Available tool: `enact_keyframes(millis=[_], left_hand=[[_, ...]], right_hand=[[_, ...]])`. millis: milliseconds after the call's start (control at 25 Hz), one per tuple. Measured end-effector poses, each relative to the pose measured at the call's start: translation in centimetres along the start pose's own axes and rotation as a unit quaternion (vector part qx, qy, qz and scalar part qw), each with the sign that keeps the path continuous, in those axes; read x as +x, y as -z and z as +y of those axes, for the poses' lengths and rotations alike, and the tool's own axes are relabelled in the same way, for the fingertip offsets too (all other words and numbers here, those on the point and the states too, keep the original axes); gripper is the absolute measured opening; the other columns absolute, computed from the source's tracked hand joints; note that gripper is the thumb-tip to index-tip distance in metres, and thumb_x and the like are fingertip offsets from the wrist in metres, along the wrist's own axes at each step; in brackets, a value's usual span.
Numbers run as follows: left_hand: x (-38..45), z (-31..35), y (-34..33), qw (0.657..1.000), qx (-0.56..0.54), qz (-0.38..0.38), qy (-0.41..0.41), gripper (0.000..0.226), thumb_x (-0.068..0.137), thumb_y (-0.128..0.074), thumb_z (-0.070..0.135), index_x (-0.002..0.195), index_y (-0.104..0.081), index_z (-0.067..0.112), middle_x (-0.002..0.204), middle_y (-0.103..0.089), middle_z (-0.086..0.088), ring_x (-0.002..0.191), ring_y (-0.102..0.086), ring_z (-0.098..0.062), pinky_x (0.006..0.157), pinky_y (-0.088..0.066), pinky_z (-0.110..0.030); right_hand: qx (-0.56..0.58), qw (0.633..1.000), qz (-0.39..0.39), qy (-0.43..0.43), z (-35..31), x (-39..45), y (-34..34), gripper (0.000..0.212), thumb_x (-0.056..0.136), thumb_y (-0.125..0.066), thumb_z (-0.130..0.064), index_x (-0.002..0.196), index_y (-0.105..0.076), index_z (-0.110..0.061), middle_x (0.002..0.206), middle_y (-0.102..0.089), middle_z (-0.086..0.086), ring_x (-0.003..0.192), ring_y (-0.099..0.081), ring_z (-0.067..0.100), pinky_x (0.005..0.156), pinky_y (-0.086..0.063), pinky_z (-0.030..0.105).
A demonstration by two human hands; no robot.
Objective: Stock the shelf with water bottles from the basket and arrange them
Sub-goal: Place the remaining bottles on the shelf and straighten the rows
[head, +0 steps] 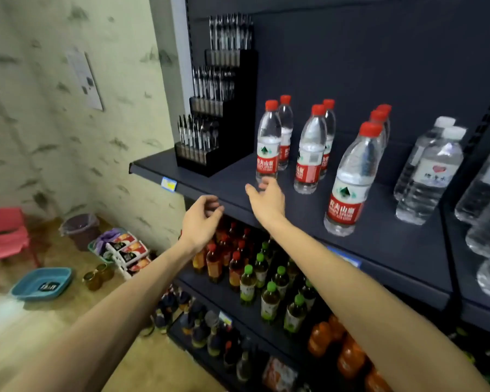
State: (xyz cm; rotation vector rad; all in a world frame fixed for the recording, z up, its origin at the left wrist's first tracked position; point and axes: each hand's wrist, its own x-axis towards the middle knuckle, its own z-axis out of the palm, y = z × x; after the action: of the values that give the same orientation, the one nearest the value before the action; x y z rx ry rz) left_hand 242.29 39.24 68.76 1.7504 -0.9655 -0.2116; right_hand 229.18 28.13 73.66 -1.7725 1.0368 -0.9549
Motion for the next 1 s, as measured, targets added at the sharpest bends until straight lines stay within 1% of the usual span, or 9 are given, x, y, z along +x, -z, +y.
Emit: enact_keyframes(millis=[160, 240, 320, 440, 560, 680, 840, 920, 1000], left_hand=[[-5.1, -1.4, 1.0, 0.999, -0.014, -0.018, 0.042, 0.028, 0.093, -0.064, 0.021, 0.120, -0.063, 0.015, 0.099, -0.073, 0.001, 0.074, -0.061, -0.010, 0.076, -0.052, -0.030], [-7.8, -2.4, 1.2, 0.998, -0.027, -0.021, 0.061, 0.024, 0.093, -0.063, 0.017, 0.117, -0.063, 0.015, 0.095, -0.072, 0.002, 0.079, -0.063, -0.012, 0.082, -0.053, -0.031], [-10.8, -4.6, 1.1, 0.994, -0.022, -0.027, 0.099, 0.021, 0.093, -0.063, 0.020, 0.114, -0.063, 0.016, 0.094, -0.072, 0.003, 0.088, -0.067, -0.014, 0.089, -0.053, -0.032], [-16.4, -9.8, 0.1, 0.981, -0.004, -0.057, 0.185, 0.021, 0.092, -0.065, 0.030, 0.111, -0.064, 0.020, 0.088, -0.069, 0.008, 0.089, -0.068, -0.018, 0.091, -0.056, -0.041], [-22.0, -15.1, -1.6, 0.961, -0.016, -0.067, 0.267, 0.024, 0.078, -0.063, 0.043, 0.096, -0.062, 0.028, 0.086, -0.069, 0.002, 0.085, -0.070, -0.027, 0.089, -0.058, -0.050], [-26.5, -20.1, -3.8, 0.933, -0.008, -0.082, 0.350, 0.036, 0.069, -0.062, 0.053, 0.092, -0.061, 0.025, 0.091, -0.071, -0.005, 0.092, -0.072, -0.031, 0.085, -0.057, -0.049], [-31.0, -24.0, -7.1, 0.899, 0.007, -0.103, 0.426, 0.034, 0.071, -0.064, 0.050, 0.090, -0.059, 0.023, 0.078, -0.067, -0.001, 0.080, -0.067, -0.024, 0.074, -0.051, -0.037], [-33.3, -26.8, -9.4, 0.891, 0.016, -0.114, 0.439, 0.037, 0.068, -0.064, 0.055, 0.090, -0.061, 0.024, 0.079, -0.068, -0.001, 0.079, -0.067, -0.024, 0.076, -0.053, -0.040], [-36.3, -29.5, -11.6, 0.876, 0.036, -0.125, 0.465, 0.037, 0.068, -0.063, 0.055, 0.089, -0.063, 0.025, 0.085, -0.071, -0.002, 0.088, -0.073, -0.028, 0.082, -0.056, -0.043]], right_hand=[[0.025, 0.998, -0.011, 0.057, 0.3, -6.6, -0.5, 0.042, 0.099, -0.063, -0.028, 0.138, -0.055, -0.015, 0.124, -0.066, -0.003, 0.109, -0.064, 0.009, 0.096, -0.052, 0.027], [0.026, 0.994, -0.032, 0.099, 1.7, -10.1, -0.8, 0.036, 0.100, -0.062, -0.025, 0.135, -0.058, -0.016, 0.115, -0.068, -0.007, 0.100, -0.065, 0.001, 0.090, -0.052, 0.018], [0.020, 0.992, -0.065, 0.104, 4.8, -13.7, -1.5, 0.033, 0.099, -0.063, -0.024, 0.132, -0.060, -0.017, 0.106, -0.070, -0.010, 0.094, -0.065, -0.004, 0.086, -0.052, 0.015], [-0.018, 0.989, -0.140, 0.042, 11.8, -18.9, -2.4, 0.037, 0.101, -0.062, -0.025, 0.136, -0.057, -0.016, 0.100, -0.066, -0.015, 0.088, -0.064, -0.006, 0.084, -0.054, 0.018], [-0.053, 0.976, -0.208, -0.037, 18.6, -22.3, -3.2, 0.040, 0.102, -0.060, -0.026, 0.140, -0.053, -0.014, 0.103, -0.064, -0.012, 0.093, -0.064, 0.002, 0.085, -0.057, 0.029], [-0.058, 0.959, -0.254, -0.115, 24.8, -24.3, -4.4, 0.039, 0.101, -0.061, -0.022, 0.138, -0.054, -0.013, 0.114, -0.068, -0.001, 0.105, -0.067, 0.016, 0.088, -0.056, 0.034], [-0.066, 0.937, -0.285, -0.191, 32.9, -26.5, -5.1, 0.040, 0.099, -0.064, -0.020, 0.137, -0.054, -0.011, 0.120, -0.068, 0.003, 0.107, -0.064, 0.018, 0.096, -0.052, 0.036], [-0.067, 0.926, -0.288, -0.235, 37.8, -27.5, -5.1, 0.041, 0.098, -0.065, -0.020, 0.137, -0.054, -0.011, 0.117, -0.068, 0.001, 0.105, -0.064, 0.017, 0.098, -0.053, 0.039], [-0.069, 0.914, -0.283, -0.282, 42.4, -28.5, -4.9, 0.041, 0.098, -0.065, -0.019, 0.137, -0.054, -0.010, 0.116, -0.068, 0.001, 0.102, -0.064, 0.017, 0.096, -0.054, 0.038]])
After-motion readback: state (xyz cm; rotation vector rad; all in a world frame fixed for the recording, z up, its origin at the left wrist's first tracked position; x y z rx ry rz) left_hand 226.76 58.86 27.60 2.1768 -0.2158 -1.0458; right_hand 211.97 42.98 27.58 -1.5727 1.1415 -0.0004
